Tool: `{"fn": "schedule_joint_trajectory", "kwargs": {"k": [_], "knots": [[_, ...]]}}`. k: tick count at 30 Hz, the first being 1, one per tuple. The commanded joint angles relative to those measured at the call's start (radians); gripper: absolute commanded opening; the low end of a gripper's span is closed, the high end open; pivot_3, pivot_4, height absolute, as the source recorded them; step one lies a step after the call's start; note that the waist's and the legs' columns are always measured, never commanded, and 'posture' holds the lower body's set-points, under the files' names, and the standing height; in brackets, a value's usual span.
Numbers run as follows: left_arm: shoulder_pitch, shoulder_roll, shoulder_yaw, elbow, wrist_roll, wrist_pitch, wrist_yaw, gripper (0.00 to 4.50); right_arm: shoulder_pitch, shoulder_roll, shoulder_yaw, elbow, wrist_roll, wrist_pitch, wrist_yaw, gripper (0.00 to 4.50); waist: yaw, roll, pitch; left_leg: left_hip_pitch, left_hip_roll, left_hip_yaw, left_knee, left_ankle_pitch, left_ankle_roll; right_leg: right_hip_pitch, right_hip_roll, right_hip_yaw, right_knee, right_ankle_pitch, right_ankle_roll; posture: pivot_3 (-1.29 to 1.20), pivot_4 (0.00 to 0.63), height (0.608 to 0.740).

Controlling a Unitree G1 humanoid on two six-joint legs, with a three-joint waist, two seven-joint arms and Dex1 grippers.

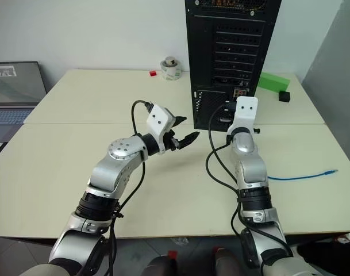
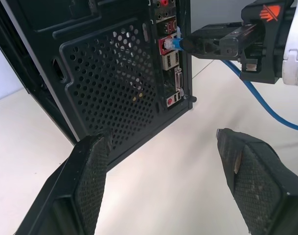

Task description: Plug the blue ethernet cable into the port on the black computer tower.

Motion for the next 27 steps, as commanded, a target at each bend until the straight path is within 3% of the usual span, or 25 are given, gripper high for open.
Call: {"fn": "schedule_joint_trajectory", "kwargs": {"k": [1,27], "knots": [[-0.007,0.005,0.013,-0.022,0.008,-0.017,-0.005,3.61,-0.036,-0.004,-0.014,-0.009,-0.013,-0.041,-0.010,0.00,0.000,0.000,0.000,0.000,0.000,0.000,0.000,0.000,0.000,0.000,0.000,0.000,0.000,0.000,0.000,0.00,0.150,0.740],[0.007,0.003,0.020,-0.031,0.021,-0.017,-0.001,3.61,-0.055,0.013,0.003,0.021,-0.017,-0.055,0.024,0.00,-0.010,0.000,0.000,0.000,0.000,0.000,0.000,0.000,0.000,0.000,0.000,0.000,0.000,0.000,0.000,0.00,0.150,0.740]]}}
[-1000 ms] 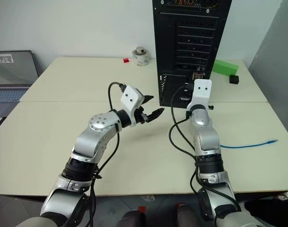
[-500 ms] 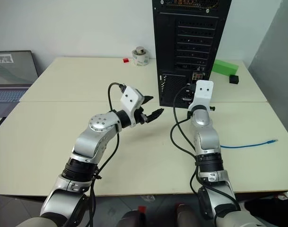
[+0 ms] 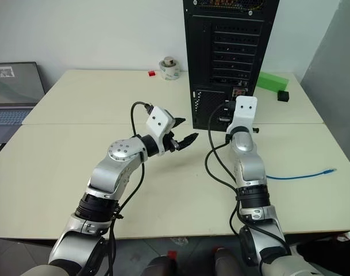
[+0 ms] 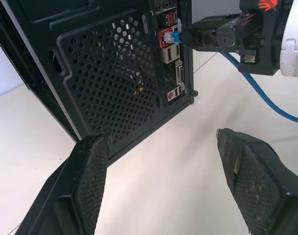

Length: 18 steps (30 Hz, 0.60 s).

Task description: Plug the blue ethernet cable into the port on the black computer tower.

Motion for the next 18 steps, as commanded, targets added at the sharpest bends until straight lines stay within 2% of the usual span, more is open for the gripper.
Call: {"fn": "schedule_joint_trajectory", "kwargs": {"k": [1,18], "knots": [[-0.005,0.003,0.019,-0.031,0.000,-0.017,-0.001,3.61,-0.033,0.004,0.009,-0.018,-0.014,-0.026,0.003,0.00,0.000,0.000,0.000,0.000,0.000,0.000,0.000,0.000,0.000,0.000,0.000,0.000,0.000,0.000,0.000,0.00,0.150,0.740],[-0.006,0.002,0.017,-0.028,0.004,-0.015,0.000,3.61,-0.063,0.013,0.010,0.051,-0.057,-0.074,-0.045,0.00,-0.002,0.000,0.000,0.000,0.000,0.000,0.000,0.000,0.000,0.000,0.000,0.000,0.000,0.000,0.000,0.00,0.150,0.740]]}}
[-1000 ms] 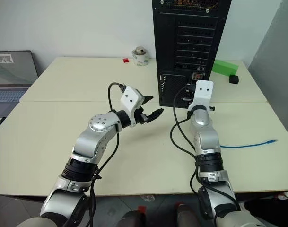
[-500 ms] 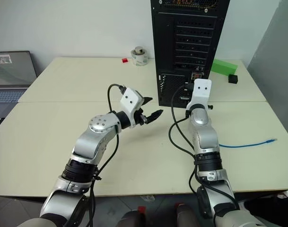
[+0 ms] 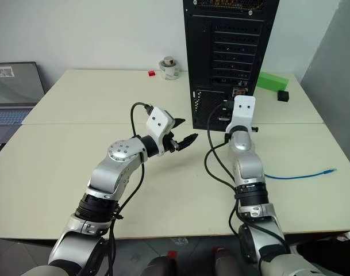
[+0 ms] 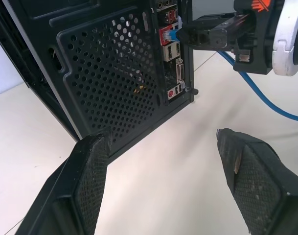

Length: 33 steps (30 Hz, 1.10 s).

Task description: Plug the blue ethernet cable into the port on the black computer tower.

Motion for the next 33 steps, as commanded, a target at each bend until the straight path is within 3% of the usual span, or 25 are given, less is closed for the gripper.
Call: {"fn": "schedule_joint_trajectory", "kwargs": {"k": [1,15,33], "knots": [[-0.008,0.003,0.016,-0.029,0.003,-0.015,0.000,3.61,-0.039,0.010,0.014,-0.008,-0.029,-0.042,-0.025,0.00,0.000,0.000,0.000,0.000,0.000,0.000,0.000,0.000,0.000,0.000,0.000,0.000,0.000,0.000,0.000,0.00,0.150,0.740],[-0.007,0.001,0.022,-0.033,0.012,-0.002,0.016,3.61,-0.128,0.055,0.016,0.115,-0.046,-0.110,-0.050,0.00,-0.013,0.000,0.000,0.000,0.001,0.001,0.000,0.000,0.000,-0.001,0.000,0.001,0.001,0.000,0.000,0.00,0.150,0.740],[0.000,0.006,0.029,-0.031,0.021,-0.001,0.028,3.61,-0.121,0.063,0.006,0.165,-0.008,-0.173,0.002,0.00,-0.032,0.000,0.000,0.000,0.001,0.001,0.000,0.000,0.000,-0.001,0.000,0.002,0.002,0.001,-0.001,0.00,0.150,0.740]]}}
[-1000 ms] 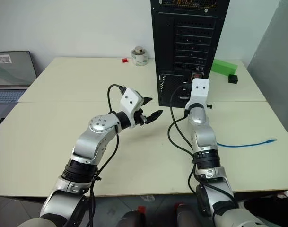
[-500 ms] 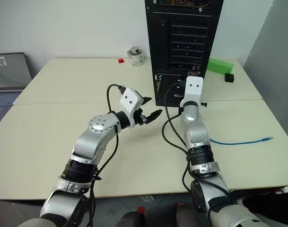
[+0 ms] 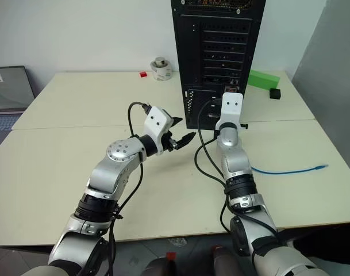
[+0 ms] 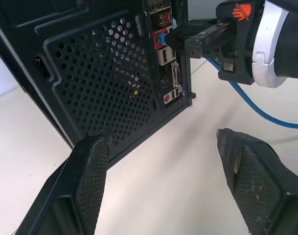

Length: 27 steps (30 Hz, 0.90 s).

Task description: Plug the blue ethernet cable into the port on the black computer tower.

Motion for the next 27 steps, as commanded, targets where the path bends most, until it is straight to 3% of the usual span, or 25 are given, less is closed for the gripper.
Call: {"fn": "schedule_joint_trajectory", "kwargs": {"k": [1,3,9,16,21,27], "knots": [[-0.002,0.006,0.018,-0.027,0.006,-0.010,0.006,3.61,-0.018,0.004,0.004,-0.037,0.024,-0.046,0.043,0.00,-0.002,0.000,0.000,0.000,0.000,0.000,0.000,0.000,0.000,0.000,0.000,0.000,0.000,0.000,0.000,0.00,0.150,0.740],[-0.004,0.006,0.017,-0.014,0.012,-0.020,0.009,3.62,0.013,-0.004,0.012,-0.068,0.024,-0.036,0.065,0.69,-0.002,0.000,0.000,0.000,0.000,0.000,0.000,0.000,0.000,0.000,0.000,0.000,0.000,0.000,0.000,0.00,0.150,0.740],[-0.005,0.010,0.020,0.032,0.034,-0.045,0.019,3.62,0.137,-0.037,0.036,-0.225,0.019,0.033,0.137,1.72,0.003,0.000,0.000,-0.002,0.000,-0.001,-0.001,0.000,0.000,0.000,0.000,-0.001,-0.002,0.000,0.000,0.00,0.150,0.740],[-0.031,0.009,0.023,0.093,0.070,-0.045,0.055,3.62,0.262,-0.092,0.059,-0.533,0.050,0.184,0.235,3.28,0.013,0.000,0.000,-0.008,-0.002,-0.001,0.000,0.000,0.000,-0.007,-0.006,-0.002,0.000,0.000,0.000,0.00,0.150,0.740],[-0.061,0.023,0.029,0.139,0.077,-0.048,0.036,3.62,0.313,-0.205,0.057,-0.719,0.131,0.289,0.401,4.49,0.022,0.000,0.000,-0.007,-0.002,-0.001,0.000,0.000,0.000,-0.006,-0.005,-0.002,0.000,0.000,0.000,0.00,0.150,0.740],[-0.126,0.051,0.056,0.220,0.050,-0.056,-0.029,3.62,0.318,-0.420,0.003,-0.836,0.267,0.471,0.606,4.49,0.034,0.000,0.000,-0.008,-0.003,-0.002,0.001,0.000,0.000,-0.006,-0.002,-0.003,-0.001,0.000,0.000,0.00,0.150,0.740]]}}
